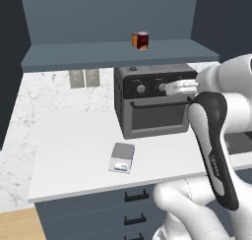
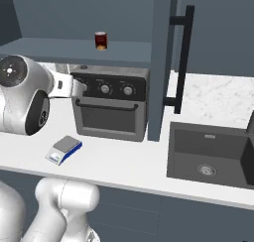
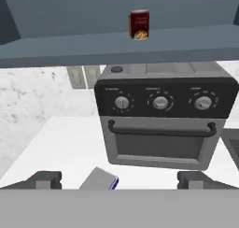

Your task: Pick the canned food and place it on the digital scale for weighing, and close the cabinet.

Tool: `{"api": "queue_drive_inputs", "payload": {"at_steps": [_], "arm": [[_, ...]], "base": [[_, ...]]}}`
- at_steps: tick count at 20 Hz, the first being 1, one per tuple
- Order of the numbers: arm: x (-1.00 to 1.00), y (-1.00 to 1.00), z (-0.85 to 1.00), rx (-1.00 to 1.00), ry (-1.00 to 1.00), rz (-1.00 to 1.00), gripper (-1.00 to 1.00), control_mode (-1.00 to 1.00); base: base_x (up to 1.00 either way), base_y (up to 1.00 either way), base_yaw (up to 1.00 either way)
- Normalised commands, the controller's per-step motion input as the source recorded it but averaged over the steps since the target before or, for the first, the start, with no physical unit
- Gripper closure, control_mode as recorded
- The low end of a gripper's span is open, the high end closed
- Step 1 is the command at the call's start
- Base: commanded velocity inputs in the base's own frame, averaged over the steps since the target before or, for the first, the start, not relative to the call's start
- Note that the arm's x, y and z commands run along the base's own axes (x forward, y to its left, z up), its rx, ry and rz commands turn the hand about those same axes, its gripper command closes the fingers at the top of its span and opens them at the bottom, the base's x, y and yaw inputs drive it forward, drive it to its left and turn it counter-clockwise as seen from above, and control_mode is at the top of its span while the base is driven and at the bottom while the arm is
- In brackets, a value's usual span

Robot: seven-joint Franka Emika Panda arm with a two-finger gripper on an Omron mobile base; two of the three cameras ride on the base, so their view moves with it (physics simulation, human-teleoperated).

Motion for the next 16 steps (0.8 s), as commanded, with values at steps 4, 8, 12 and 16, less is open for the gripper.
{"api": "queue_drive_inputs", "payload": {"at_steps": [4,8,12,16], "arm": [[-0.03,0.00,0.86,0.00,-0.24,0.00,-1.00,-1.00],[0.00,0.00,0.79,0.00,-0.19,0.00,-1.00,-1.00],[0.00,0.00,0.66,0.00,-0.18,0.00,-1.00,-1.00],[0.10,0.00,0.34,0.00,0.02,-0.01,-1.00,-1.00]], "base": [[0.00,0.00,0.00],[0.00,0.00,0.00],[0.00,0.00,0.00],[0.00,0.00,0.00]]}}
